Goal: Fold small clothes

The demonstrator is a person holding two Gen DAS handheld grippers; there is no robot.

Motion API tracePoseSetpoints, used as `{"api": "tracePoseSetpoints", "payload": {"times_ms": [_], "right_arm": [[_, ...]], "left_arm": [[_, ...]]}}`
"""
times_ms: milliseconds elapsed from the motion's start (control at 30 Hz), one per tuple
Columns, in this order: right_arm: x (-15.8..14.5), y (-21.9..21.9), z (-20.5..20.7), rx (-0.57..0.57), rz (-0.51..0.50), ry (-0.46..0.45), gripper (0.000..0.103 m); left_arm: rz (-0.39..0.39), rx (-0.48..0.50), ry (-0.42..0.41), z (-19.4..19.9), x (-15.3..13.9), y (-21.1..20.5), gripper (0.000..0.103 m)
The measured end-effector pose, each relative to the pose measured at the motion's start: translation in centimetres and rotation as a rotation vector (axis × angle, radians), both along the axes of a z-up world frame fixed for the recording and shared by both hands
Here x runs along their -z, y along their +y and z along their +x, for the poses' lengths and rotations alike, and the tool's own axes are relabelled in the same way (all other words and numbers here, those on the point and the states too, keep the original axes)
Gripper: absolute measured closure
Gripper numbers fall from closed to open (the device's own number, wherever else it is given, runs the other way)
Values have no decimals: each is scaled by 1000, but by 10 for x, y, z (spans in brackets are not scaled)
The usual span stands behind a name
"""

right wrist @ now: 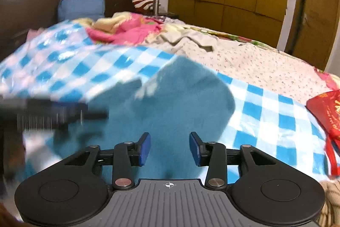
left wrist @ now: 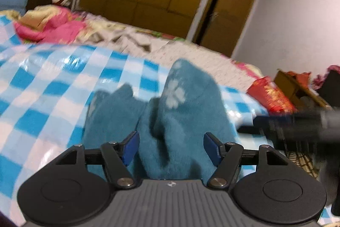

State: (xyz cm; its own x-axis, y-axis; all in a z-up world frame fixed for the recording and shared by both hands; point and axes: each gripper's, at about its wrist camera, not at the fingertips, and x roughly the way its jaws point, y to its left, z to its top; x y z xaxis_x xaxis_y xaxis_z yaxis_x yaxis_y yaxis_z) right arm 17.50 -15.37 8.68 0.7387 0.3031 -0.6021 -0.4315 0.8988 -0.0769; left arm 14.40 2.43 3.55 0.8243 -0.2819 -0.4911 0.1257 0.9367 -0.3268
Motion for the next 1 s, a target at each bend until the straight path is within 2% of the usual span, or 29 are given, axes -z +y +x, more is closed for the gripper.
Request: {"api": "tracePoseSetpoints", "payload": {"times_ms": [33,100,233,367,500,600,733,833,1000], "right_arm": [[-3,5,10,0,8,4,56],[-8,19,29,-2,16,18,56],[-2,46,63,-12,3,92,41],[8,62,100,54,30,251,41],[15,75,124,139,21,337,38],[20,94,128,148,-57,350,32],[36,122,130,154,-218,339,24],[45,136,136,167,-281,352,18],[60,155,145,164,-393,352,17]], "left_arm": [[7,-26,17,0,5,-4,27],[15,-73,52,-1,14,-9,27],[-45,-147,105,-5,31,-9,27],[-52,-152,76,-7,34,-14,27],[-61,-135,53,-11,38,-18,27],[-33,-121,20,-13,38,-22,27],[-50,-107,1,-13,37,-20,27],[-42,-101,-13,-13,37,-19,27],[26,-93,-47,-13,36,-24,26]]}}
